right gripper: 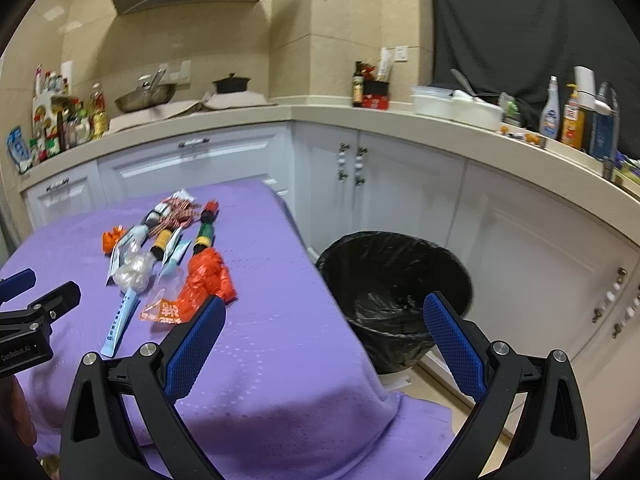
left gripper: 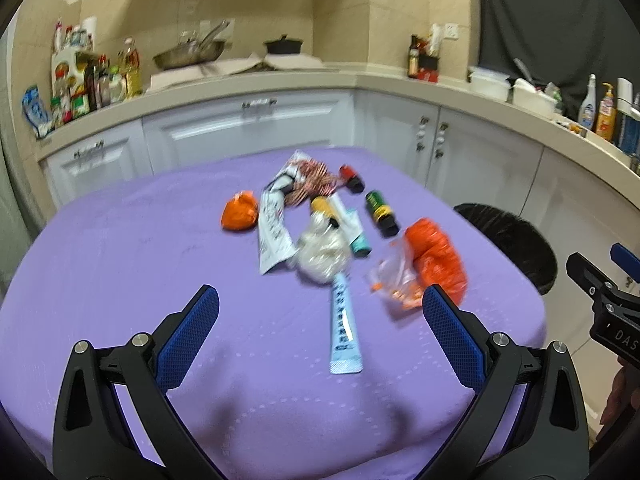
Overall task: Collect trash
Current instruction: 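Grasp the blue-white toothpaste tube with left tool while right tool grasps the orange bag, then carry both items over the black bin and open both tools to drop them, then return to the table and grasp the clear snack bag with right tool, then grasp the clear plastic bag with left tool while right tool holds the snack bag, then lower both bags into the black bin and open both tools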
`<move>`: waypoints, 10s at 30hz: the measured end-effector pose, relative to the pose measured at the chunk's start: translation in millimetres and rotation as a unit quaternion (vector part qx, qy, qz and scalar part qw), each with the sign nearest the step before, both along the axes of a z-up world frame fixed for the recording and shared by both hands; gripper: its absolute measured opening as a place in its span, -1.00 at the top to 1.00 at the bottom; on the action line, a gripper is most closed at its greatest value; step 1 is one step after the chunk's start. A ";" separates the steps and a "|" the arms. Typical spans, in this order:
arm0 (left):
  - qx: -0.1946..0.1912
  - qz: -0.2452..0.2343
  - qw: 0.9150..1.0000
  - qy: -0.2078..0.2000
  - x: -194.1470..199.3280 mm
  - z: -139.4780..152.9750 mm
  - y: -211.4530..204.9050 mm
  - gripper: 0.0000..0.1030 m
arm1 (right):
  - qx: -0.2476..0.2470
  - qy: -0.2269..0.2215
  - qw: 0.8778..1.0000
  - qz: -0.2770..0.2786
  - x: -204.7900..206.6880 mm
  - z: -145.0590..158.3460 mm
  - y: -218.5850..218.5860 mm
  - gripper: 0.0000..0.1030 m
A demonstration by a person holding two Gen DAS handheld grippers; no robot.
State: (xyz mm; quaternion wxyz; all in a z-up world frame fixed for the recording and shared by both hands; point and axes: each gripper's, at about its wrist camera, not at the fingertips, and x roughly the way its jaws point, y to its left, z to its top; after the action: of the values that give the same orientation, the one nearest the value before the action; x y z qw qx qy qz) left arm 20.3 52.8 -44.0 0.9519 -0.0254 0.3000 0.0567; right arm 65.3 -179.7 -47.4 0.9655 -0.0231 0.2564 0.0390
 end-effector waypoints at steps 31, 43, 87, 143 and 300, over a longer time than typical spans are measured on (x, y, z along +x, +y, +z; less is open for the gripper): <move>-0.022 -0.050 0.996 0.065 33.4 -59.1 0.5 0.63 | 0.012 0.051 0.996 0.076 43.5 -36.9 43.3 -0.88; -0.030 -0.040 0.998 0.045 24.4 -48.6 15.7 0.66 | 0.021 0.048 0.993 0.107 55.0 -37.4 62.1 -0.86; -0.028 -0.105 0.994 -0.010 72.0 1.9 -35.3 0.66 | 0.048 0.018 0.998 0.034 77.6 -10.5 -21.3 0.52; 0.034 -0.146 0.988 0.025 183.4 3.1 -164.5 -0.31 | 0.096 0.023 0.993 -0.062 128.1 -35.6 -125.5 -0.08; 0.063 -0.194 0.979 0.018 215.8 -19.0 -237.4 0.12 | 0.064 0.038 0.994 -0.082 161.8 -52.0 -157.9 0.49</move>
State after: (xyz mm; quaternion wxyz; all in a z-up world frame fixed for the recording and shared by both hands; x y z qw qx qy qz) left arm 236.1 -184.6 -63.0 0.9388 0.0945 0.3125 -0.1102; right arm 227.1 -337.6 -99.4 0.9546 0.0611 0.2906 -0.0236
